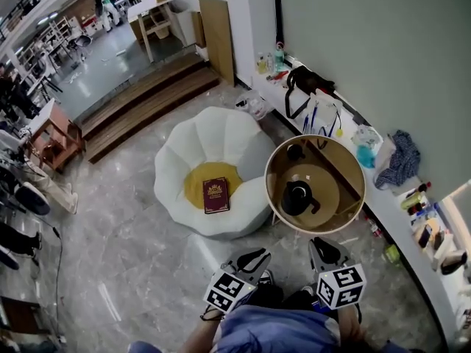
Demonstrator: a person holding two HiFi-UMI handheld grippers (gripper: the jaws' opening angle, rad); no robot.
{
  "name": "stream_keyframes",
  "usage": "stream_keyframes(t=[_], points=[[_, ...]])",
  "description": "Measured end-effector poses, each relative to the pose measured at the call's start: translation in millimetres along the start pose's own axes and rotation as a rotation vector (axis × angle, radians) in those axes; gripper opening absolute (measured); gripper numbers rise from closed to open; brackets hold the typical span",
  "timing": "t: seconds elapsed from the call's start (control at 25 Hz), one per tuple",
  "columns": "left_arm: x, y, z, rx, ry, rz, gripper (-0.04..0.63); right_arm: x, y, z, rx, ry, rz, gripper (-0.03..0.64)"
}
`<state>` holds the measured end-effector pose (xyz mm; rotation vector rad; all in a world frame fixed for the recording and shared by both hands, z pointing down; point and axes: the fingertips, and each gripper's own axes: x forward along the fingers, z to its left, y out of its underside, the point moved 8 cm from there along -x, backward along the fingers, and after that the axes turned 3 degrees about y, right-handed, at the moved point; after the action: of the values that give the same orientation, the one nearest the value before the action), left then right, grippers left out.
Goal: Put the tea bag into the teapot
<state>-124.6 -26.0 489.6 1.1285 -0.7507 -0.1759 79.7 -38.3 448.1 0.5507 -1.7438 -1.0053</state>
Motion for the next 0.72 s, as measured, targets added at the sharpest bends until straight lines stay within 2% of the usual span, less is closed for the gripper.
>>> stream_keyframes(t=[0.36,0.52,0.72], points=[[6,-4,-38,0.023,-0.021,0.006,0.054,-43,19,-14,-0.006,-0.008,0.002,0.052],[12,-3,-75,0.014,-0.043,-0.024,0.054,-77,40,-25,-0.004,-0.024,0.001,0.051],[11,9,-129,-0.006,-0.075,-0.023,0.054,-121,65,-33,-0.010,-0.050,-0.003,0.051]])
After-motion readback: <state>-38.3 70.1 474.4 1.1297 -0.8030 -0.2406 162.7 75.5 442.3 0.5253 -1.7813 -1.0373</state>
